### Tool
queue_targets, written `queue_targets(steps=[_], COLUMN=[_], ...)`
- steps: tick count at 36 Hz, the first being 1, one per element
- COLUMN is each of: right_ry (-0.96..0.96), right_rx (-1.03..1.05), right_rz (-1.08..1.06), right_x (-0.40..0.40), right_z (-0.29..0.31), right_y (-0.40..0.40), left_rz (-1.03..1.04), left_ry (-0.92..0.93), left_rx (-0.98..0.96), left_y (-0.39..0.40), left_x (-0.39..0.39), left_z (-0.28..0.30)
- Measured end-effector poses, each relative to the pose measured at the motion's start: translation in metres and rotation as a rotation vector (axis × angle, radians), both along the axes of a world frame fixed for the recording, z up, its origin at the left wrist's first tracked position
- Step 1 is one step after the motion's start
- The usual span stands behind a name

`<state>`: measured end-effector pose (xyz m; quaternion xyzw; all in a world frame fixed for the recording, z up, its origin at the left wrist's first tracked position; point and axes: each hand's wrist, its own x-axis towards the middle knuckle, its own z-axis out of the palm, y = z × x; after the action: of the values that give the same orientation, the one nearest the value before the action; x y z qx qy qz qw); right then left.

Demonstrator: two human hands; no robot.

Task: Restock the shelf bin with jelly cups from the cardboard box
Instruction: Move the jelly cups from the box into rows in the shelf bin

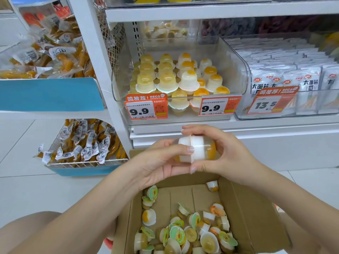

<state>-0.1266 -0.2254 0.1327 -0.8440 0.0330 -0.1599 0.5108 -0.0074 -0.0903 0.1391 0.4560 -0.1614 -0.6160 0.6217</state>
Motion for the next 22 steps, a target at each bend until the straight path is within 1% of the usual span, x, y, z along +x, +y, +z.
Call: queue_targets(steps=[3, 8, 15, 18, 20, 22], right_ry=[-0.021, -0.026, 0.006, -0.013, -0.022, -0.037], right_rx=[-0.089, 0.001, -0.106, -0.095, -0.074, -0.034], right_rz=[-0.007, -0.059, -0.048, -0.052, -0.052, -0.066], right_x=[0.000, -0.001, -0.001, 0.000, 0.001, 0.002], right_z=[-0.001, 0.000, 0.008, 0.010, 0.010, 0.011], right_y=[0.001, 0.001, -0.005, -0.006, -0.007, -0.008], left_rz=[0.010, 0.012, 0.012, 0.002, 0.002, 0.013], left_ry=[0.042, 0.033, 0.075, 0.095, 0.063, -0.017], left_rx=[-0.017, -0.014, -0.038, -0.069, -0.079, -0.072], left_y=[0.000, 0.000, -0.001, 0.000, -0.001, -0.002], left_x=[0.000, 0.002, 0.004, 0.006, 0.006, 0.006], left_z=[0.000, 0.001, 0.001, 0.000, 0.000, 0.002])
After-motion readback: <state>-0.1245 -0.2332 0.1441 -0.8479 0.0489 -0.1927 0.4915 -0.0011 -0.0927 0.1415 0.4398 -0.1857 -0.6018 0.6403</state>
